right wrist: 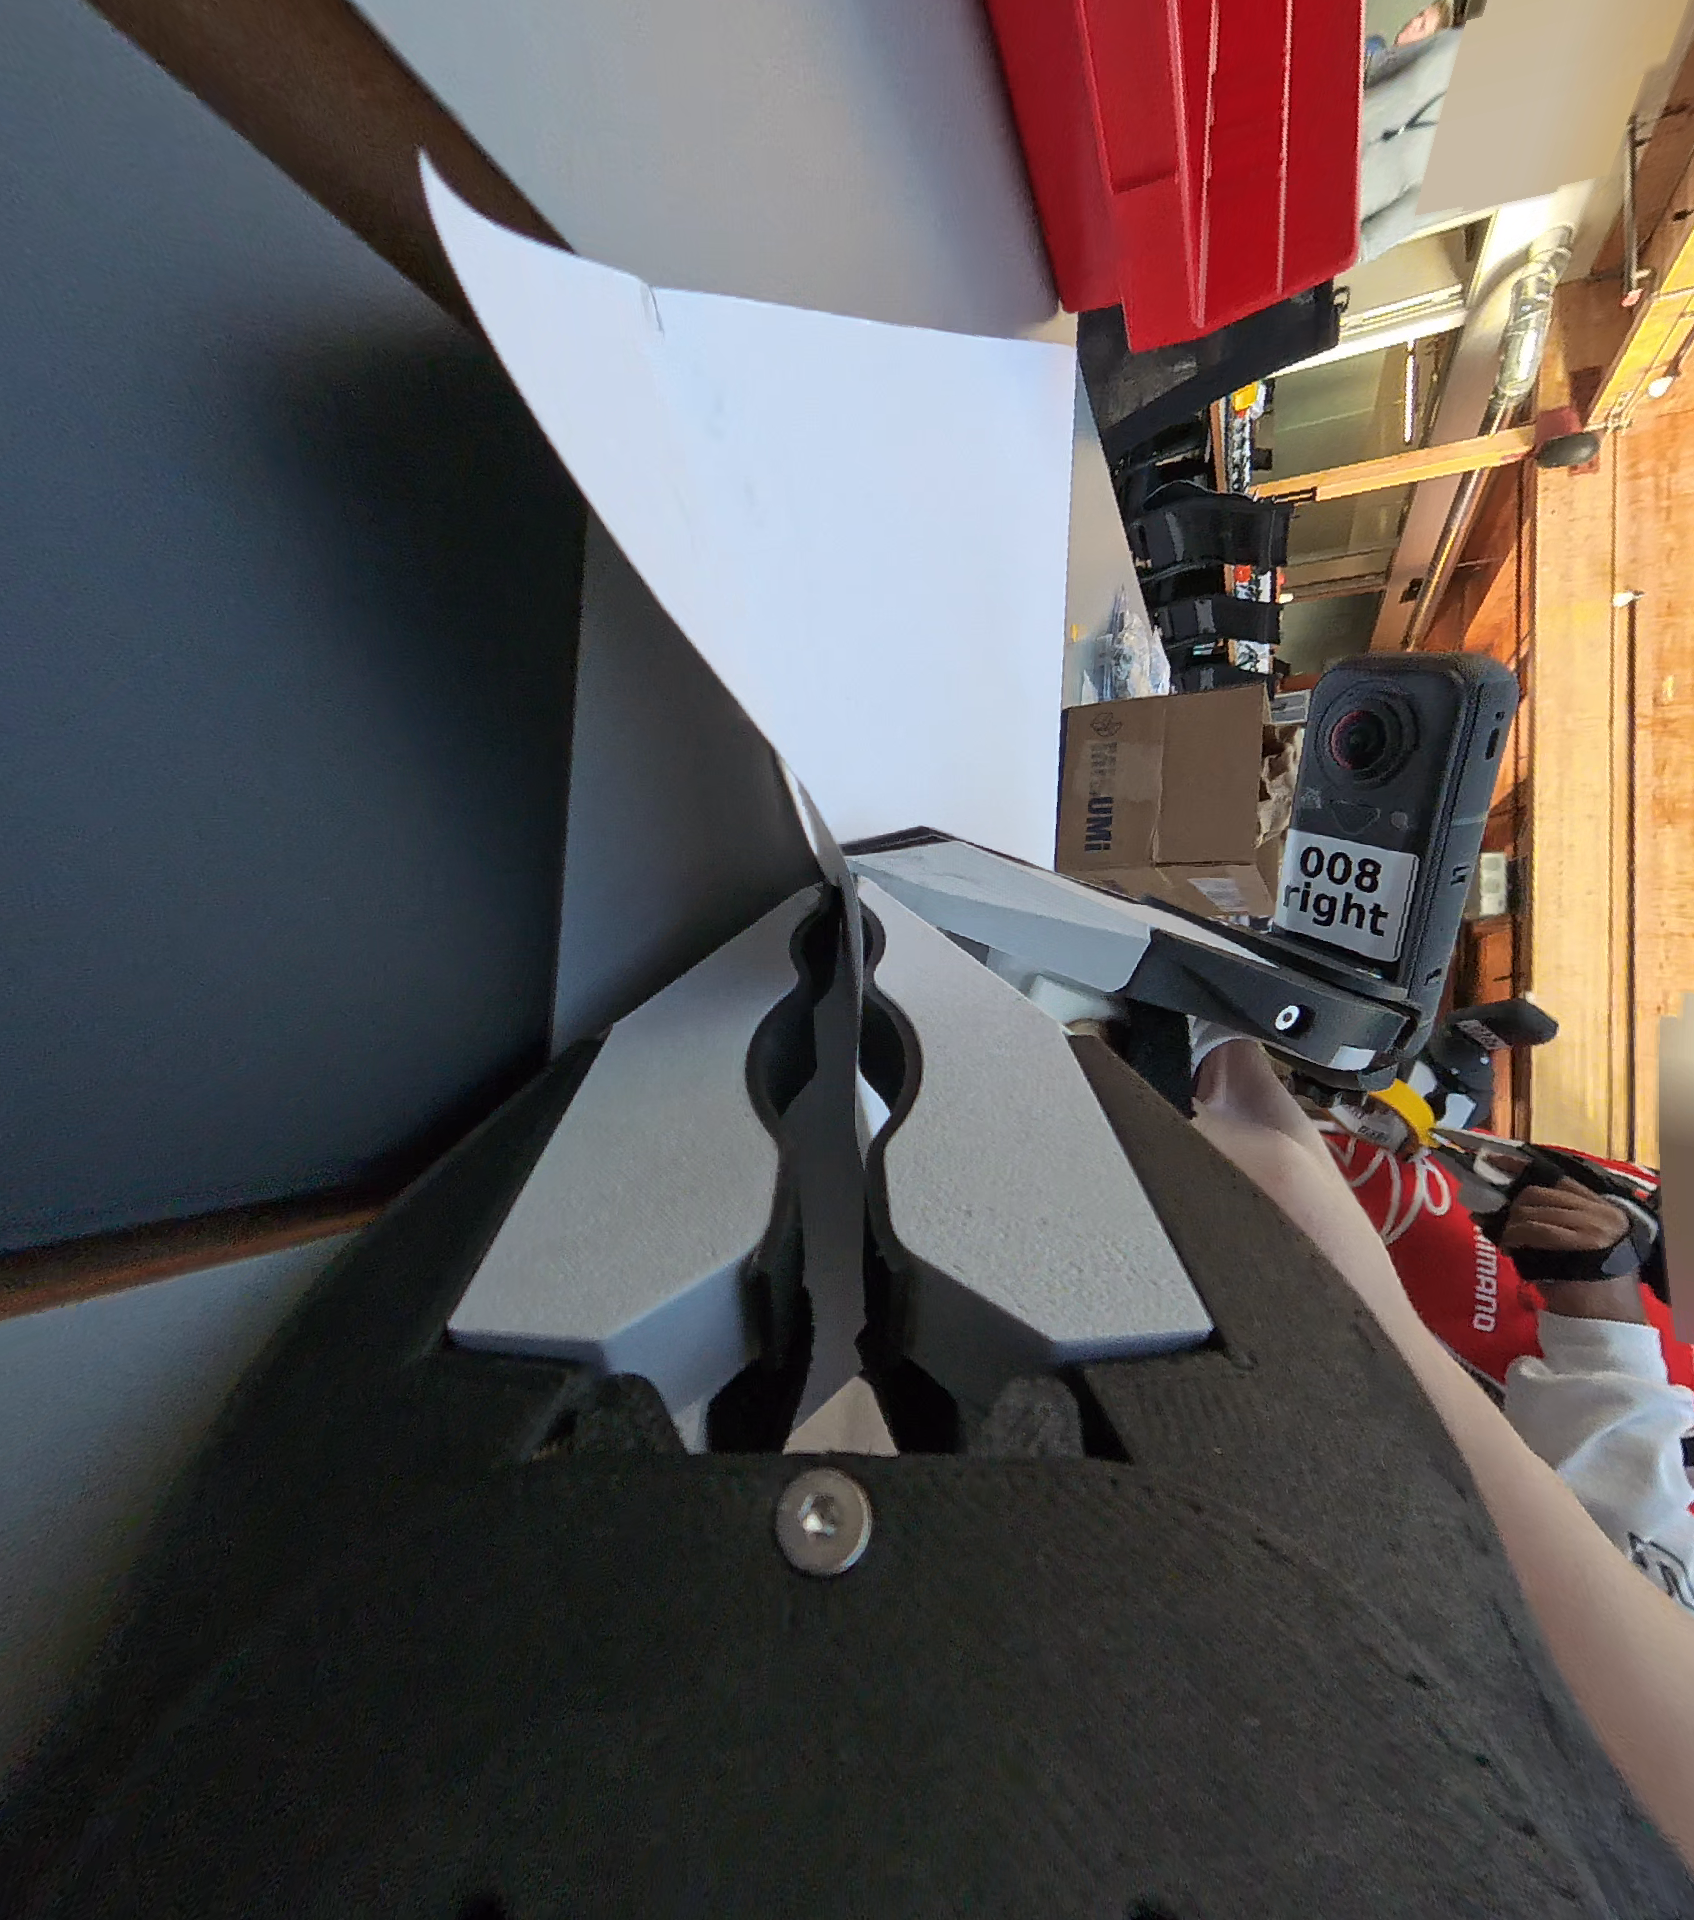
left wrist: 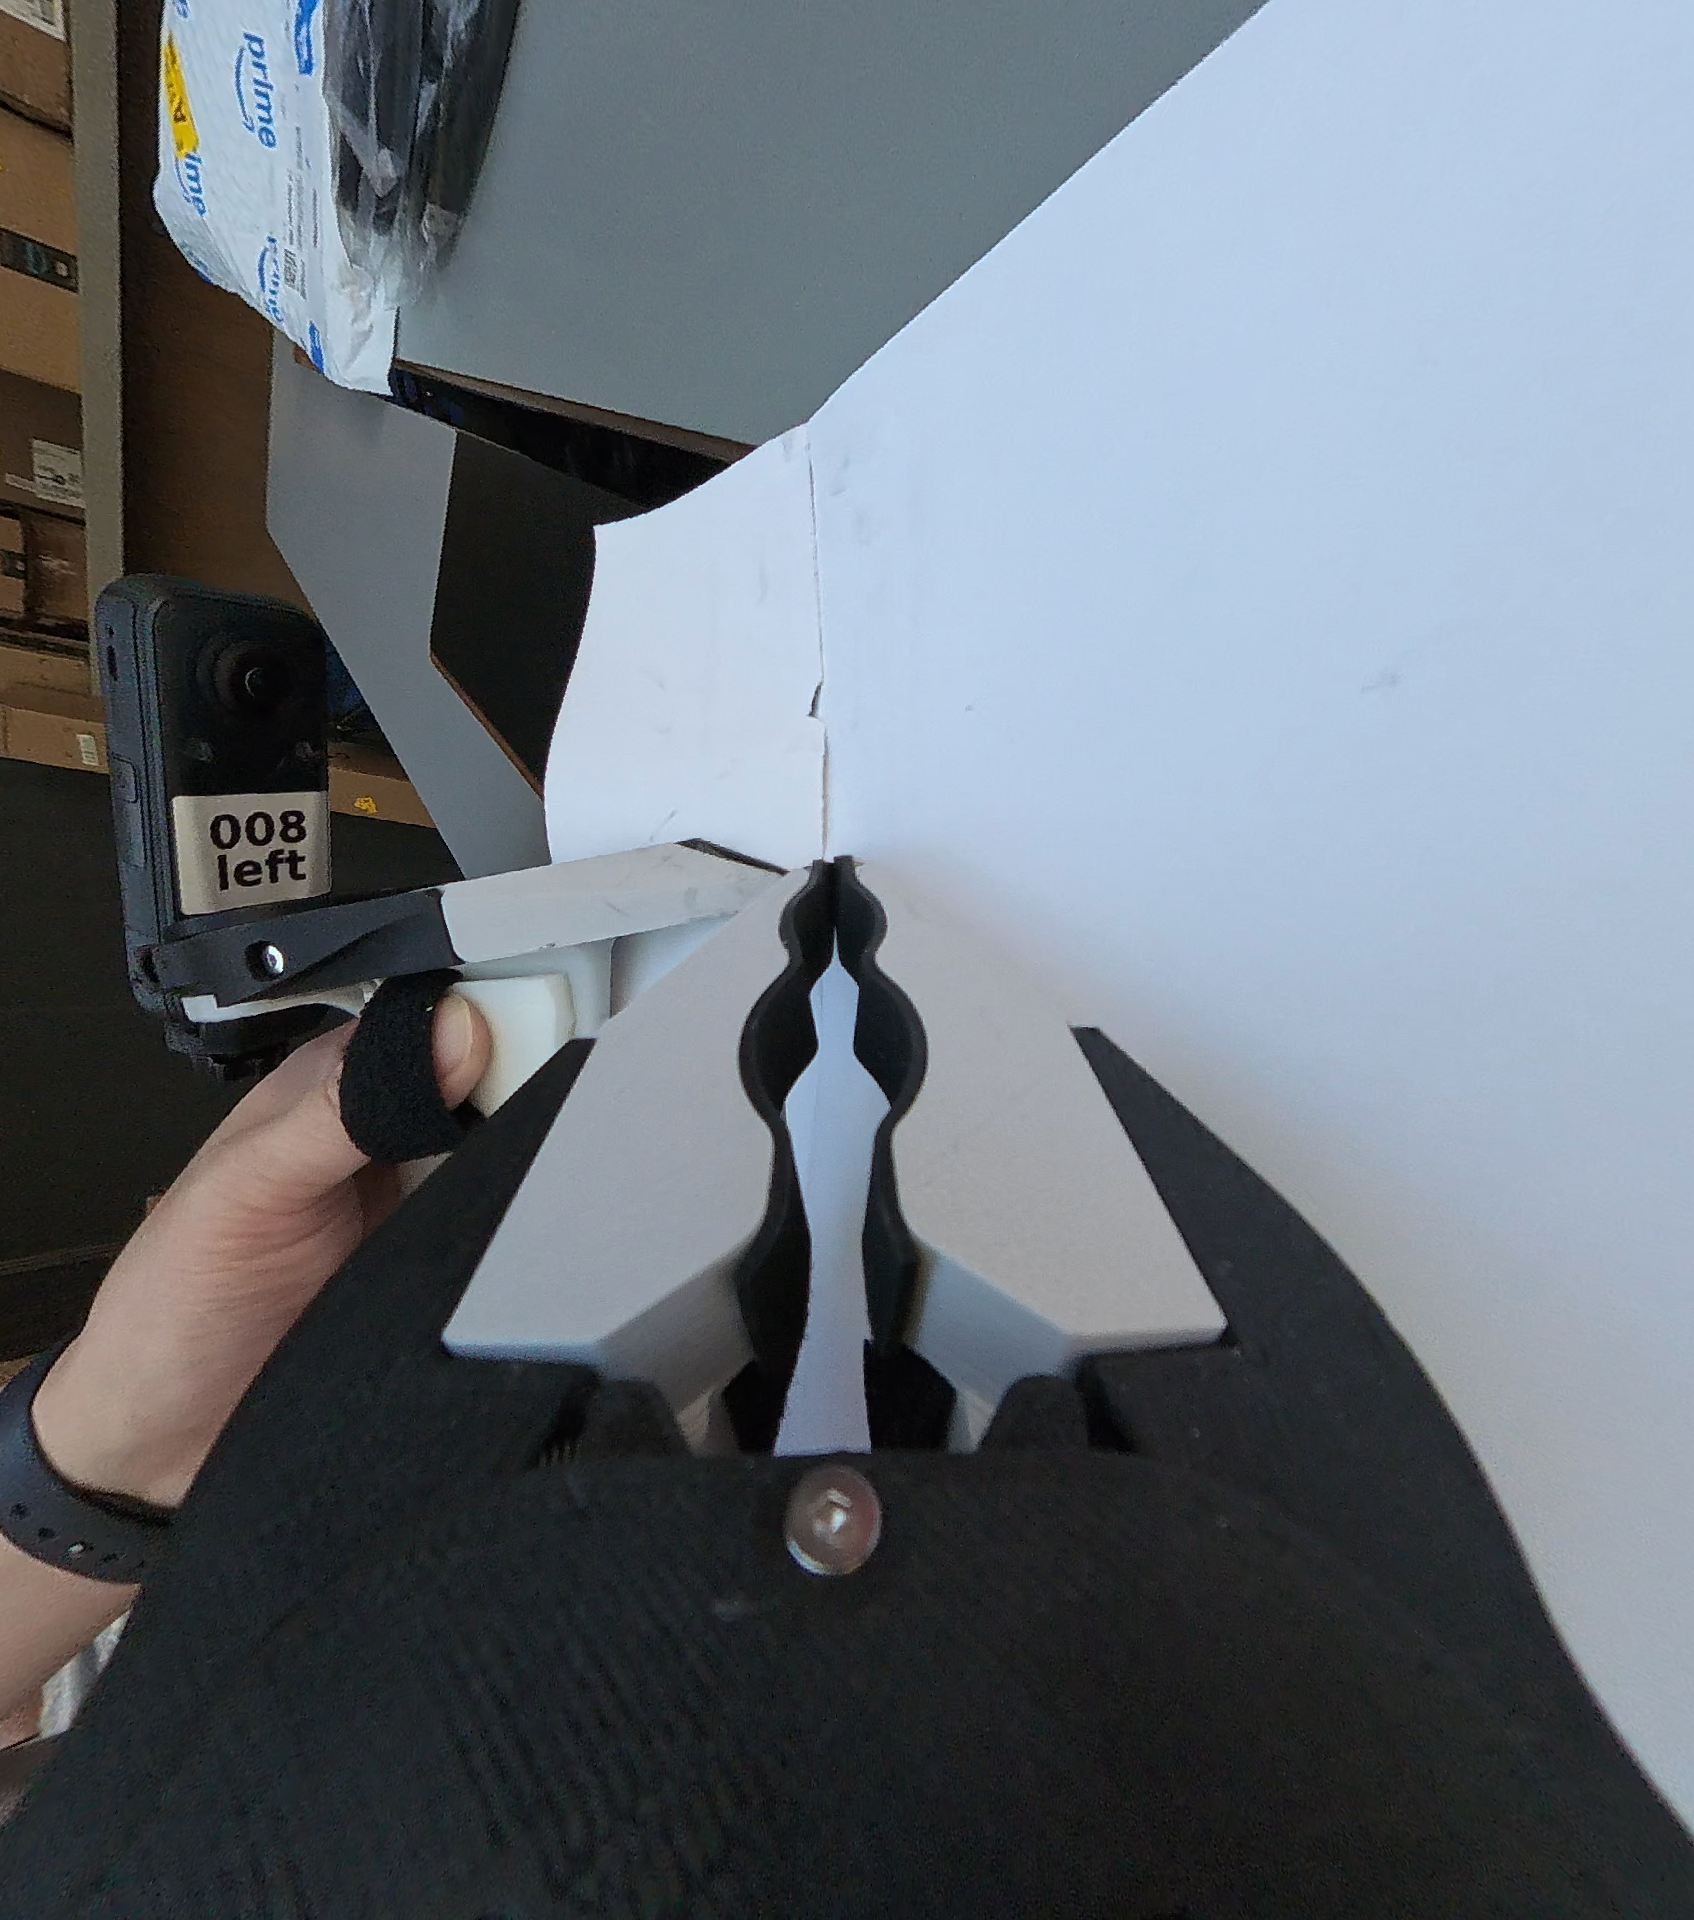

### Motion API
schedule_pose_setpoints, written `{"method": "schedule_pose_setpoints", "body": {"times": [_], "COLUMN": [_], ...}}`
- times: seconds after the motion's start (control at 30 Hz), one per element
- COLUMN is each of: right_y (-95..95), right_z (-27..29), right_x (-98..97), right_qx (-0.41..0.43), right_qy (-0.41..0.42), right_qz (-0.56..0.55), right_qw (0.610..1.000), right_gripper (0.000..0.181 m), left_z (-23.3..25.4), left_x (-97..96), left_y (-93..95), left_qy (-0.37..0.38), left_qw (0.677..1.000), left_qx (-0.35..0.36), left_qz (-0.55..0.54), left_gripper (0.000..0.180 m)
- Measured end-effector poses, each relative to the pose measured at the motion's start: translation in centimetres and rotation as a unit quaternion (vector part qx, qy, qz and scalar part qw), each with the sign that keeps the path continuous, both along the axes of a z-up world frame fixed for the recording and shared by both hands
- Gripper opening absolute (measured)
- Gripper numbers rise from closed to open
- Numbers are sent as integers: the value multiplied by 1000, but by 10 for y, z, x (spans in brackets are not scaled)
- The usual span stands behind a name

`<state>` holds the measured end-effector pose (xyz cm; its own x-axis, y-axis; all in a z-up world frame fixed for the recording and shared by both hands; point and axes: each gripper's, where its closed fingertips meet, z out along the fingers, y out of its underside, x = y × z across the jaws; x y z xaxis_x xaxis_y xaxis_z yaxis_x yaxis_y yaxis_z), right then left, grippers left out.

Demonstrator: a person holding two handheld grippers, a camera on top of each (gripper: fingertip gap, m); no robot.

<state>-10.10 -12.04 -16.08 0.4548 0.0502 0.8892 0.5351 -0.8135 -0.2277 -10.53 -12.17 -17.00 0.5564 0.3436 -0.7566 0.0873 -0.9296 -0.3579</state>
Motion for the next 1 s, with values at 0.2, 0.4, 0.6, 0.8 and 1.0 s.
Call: {"method": "schedule_pose_setpoints", "body": {"times": [0.2, 0.4, 0.6, 0.8, 1.0], "right_y": [1, 0, 1, 0, 0], "right_z": [-3, -3, -3, -3, -2], "right_x": [0, 1, 2, 1, 1], "right_qx": [-6, -13, -21, -7, 5], "right_qy": [19, 10, 16, 20, 22], "right_qz": [-19, -44, -60, -39, -8], "right_qw": [1000, 999, 998, 999, 1000], "right_gripper": [0, 0, 0, 0, 0], "left_z": [1, 1, 0, 0, -1], "left_x": [0, 0, 0, 1, 1], "left_y": [2, 8, 7, 7, 7], "left_qy": [11, 10, -16, -32, -29], "left_qw": [999, 1000, 1000, 999, 1000], "left_qx": [-32, -10, -3, 9, 10], "left_qz": [-9, -18, 9, 7, -7], "left_gripper": [1, 1, 1, 1, 1]}}
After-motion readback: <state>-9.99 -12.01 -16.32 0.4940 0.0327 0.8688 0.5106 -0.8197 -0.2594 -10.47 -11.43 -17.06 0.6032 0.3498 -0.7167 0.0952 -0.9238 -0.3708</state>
